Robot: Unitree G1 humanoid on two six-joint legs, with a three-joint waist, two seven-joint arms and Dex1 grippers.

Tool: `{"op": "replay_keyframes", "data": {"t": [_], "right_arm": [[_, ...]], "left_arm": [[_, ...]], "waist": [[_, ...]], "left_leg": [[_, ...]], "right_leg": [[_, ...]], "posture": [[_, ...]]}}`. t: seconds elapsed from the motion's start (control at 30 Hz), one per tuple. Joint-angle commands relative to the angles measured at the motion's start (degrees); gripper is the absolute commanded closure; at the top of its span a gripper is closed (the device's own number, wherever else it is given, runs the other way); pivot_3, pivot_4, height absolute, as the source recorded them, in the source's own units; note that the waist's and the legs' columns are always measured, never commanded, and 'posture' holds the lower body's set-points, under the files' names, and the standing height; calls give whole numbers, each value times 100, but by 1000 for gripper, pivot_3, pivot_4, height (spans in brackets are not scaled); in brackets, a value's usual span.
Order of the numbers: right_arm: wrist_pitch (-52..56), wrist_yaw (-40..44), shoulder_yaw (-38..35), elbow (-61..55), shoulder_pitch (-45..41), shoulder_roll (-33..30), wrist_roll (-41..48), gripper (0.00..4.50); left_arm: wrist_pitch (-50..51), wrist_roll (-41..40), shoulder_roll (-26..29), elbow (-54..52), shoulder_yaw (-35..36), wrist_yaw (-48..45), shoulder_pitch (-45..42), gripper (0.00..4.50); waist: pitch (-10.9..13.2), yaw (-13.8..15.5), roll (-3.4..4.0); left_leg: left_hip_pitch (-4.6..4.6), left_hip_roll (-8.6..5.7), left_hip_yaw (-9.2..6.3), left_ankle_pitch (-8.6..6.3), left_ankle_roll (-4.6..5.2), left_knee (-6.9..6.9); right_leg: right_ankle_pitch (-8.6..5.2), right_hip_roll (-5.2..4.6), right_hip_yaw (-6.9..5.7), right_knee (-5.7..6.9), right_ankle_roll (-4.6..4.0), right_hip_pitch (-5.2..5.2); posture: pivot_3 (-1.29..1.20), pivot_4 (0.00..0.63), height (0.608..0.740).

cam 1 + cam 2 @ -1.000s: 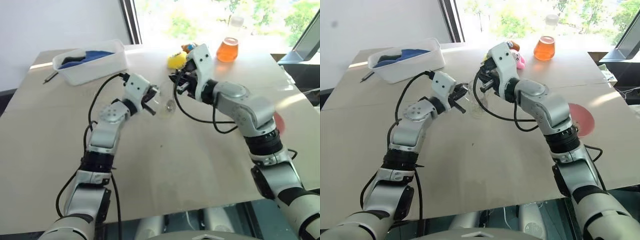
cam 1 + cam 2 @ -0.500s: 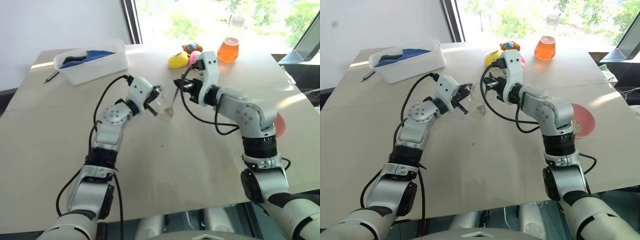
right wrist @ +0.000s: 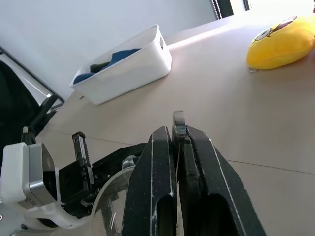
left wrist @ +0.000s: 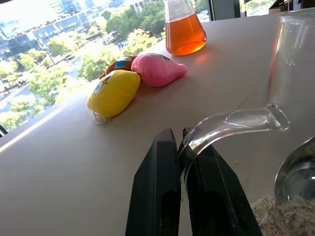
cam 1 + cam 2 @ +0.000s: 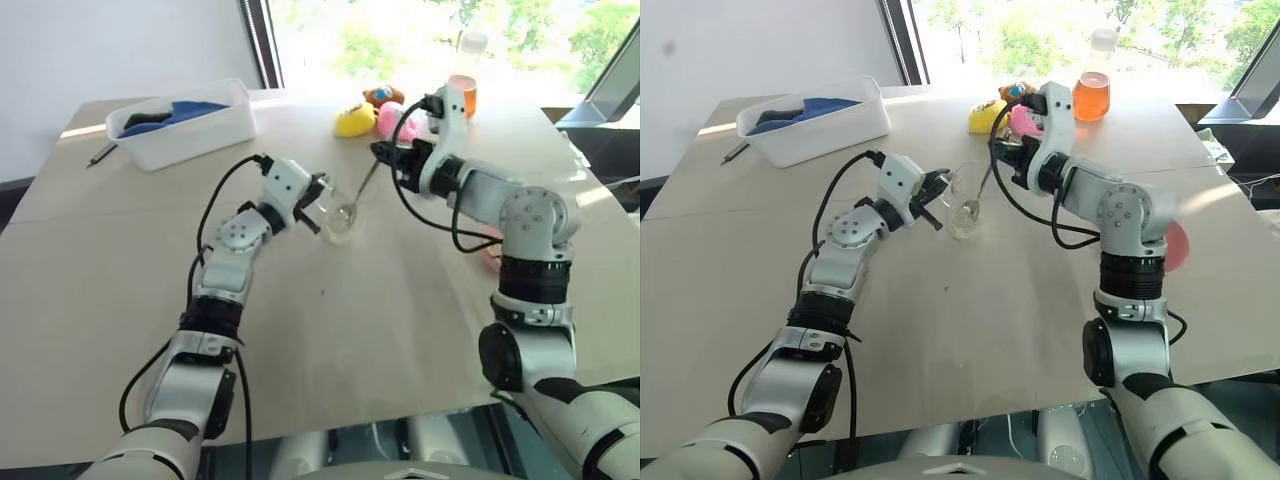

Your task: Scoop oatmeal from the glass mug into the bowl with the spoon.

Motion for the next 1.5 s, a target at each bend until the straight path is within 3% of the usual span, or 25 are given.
{"op": "replay_keyframes", "data": {"t": [0.03, 0.67, 1.07, 1.5], "right_arm": [[62, -219, -420, -37, -221, -78, 185, 4500], [455, -2460, -2492, 131, -330, 177, 1883, 4500], [13, -3608, -2862, 185, -151, 163, 3299, 4500], [-769, -4200, -2415, 136, 314, -31, 4549, 4500]], "left_arm": [[-236, -8, -8, -54, 51, 29, -176, 4428], [-781, -107, -523, 941, 178, 306, -607, 4428], [-1093, -401, -915, 1106, 413, 457, -646, 4428], [-1478, -425, -986, 1363, 416, 451, -781, 4428]], "waist": [[0, 1, 0], [0, 10, 0], [0, -3, 0], [0, -20, 0]], "left_leg": [[0, 0, 0, 0, 0, 0], [1, 1, 4, 1, 2, 4], [-1, 4, 7, 1, 3, 3], [0, 5, 10, 3, 6, 3]], "right_leg": [[0, 0, 0, 1, 0, 0], [0, -2, 4, 8, 0, 2], [0, -2, 6, 11, 0, 1], [0, -1, 8, 10, 1, 1]], "posture": [[0, 150, 740], [0, 150, 740], [0, 150, 740], [0, 150, 740]]}}
